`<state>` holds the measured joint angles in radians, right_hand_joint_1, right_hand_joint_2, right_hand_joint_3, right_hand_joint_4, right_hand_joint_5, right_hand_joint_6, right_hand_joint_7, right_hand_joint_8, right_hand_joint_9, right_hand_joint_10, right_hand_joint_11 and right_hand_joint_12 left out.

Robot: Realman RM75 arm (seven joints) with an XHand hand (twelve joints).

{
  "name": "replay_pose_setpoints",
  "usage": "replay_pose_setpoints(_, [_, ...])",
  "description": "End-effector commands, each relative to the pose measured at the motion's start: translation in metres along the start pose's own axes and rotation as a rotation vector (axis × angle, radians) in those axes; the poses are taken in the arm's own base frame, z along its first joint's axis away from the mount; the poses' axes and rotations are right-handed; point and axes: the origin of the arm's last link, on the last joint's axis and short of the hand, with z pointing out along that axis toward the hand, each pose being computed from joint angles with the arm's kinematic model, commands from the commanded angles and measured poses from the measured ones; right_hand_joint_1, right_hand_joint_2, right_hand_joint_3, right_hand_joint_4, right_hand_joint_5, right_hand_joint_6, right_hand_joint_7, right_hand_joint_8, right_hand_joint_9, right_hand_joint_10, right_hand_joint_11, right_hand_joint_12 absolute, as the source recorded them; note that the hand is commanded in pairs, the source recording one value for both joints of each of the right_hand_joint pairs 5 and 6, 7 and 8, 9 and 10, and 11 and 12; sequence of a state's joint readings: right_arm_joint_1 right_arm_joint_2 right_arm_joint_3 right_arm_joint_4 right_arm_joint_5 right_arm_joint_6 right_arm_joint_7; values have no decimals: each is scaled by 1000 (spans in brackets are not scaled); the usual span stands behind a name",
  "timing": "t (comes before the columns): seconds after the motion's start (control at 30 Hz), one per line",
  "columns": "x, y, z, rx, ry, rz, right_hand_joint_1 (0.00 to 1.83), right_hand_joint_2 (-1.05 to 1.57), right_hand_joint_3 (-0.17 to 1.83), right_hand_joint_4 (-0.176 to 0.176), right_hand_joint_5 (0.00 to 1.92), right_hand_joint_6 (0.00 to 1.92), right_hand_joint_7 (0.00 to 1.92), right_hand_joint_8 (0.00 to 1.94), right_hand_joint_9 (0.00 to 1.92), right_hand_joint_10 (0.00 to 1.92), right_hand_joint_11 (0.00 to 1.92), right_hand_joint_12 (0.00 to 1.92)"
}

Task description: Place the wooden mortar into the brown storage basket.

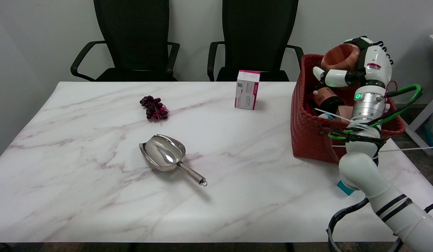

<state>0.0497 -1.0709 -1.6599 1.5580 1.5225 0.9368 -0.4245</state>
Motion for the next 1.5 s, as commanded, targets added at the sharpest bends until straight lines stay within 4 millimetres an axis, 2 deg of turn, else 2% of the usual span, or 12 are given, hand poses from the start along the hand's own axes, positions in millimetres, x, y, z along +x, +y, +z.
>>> replay_pose_setpoints(0.03, [-16, 44, 45, -167, -121, -146, 1315, 502, 1299, 0, 631, 631, 1144, 1144, 1120, 1120, 798, 798])
replay_pose_setpoints(0.27, [-20, 56, 60, -241, -184, -224, 1326, 473, 1332, 0, 573, 573, 1117, 1117, 1104, 1104, 778, 778])
replay_pose_setpoints(0.53, [-20, 52, 71, -256, -209, -269, 1329, 460, 1353, 0, 565, 565, 1109, 1109, 1097, 1097, 776, 776])
replay_pose_setpoints(0.6, [-18, 48, 72, -248, -199, -264, 1333, 447, 1332, 0, 487, 487, 1099, 1099, 1084, 1084, 815, 815])
replay_pose_setpoints(0.63, [-17, 47, 73, -248, -194, -262, 1338, 438, 1283, 0, 375, 375, 1077, 1077, 1059, 1059, 850, 850])
replay_pose_setpoints(0.67, [-16, 46, 73, -249, -189, -259, 1352, 367, 1188, 0, 216, 216, 946, 946, 913, 913, 885, 885])
replay_pose_setpoints(0.83, [-9, 40, 75, -231, -171, -252, 1367, 279, 1199, 0, 72, 72, 784, 784, 727, 727, 733, 733])
replay_pose_setpoints(1.03, [-6, 36, 76, -223, -177, -272, 1372, 192, 1271, 0, 54, 54, 708, 708, 590, 590, 644, 644])
replay_pose_setpoints(1.13, [-6, 35, 75, -228, -191, -272, 1376, 103, 1310, 0, 55, 55, 636, 636, 522, 522, 468, 468])
replay_pose_setpoints(1.27, [-7, 35, 75, -235, -204, -261, 1375, -35, 1356, 0, 58, 58, 424, 424, 385, 385, 213, 213])
replay_pose_setpoints(1.3, [-8, 35, 75, -236, -207, -259, 1376, -132, 1373, 0, 58, 58, 308, 308, 302, 302, 144, 144])
replay_pose_setpoints(1.5, [-12, 36, 72, -243, -237, -266, 1376, -220, 1314, 0, 56, 56, 221, 221, 235, 235, 99, 99])
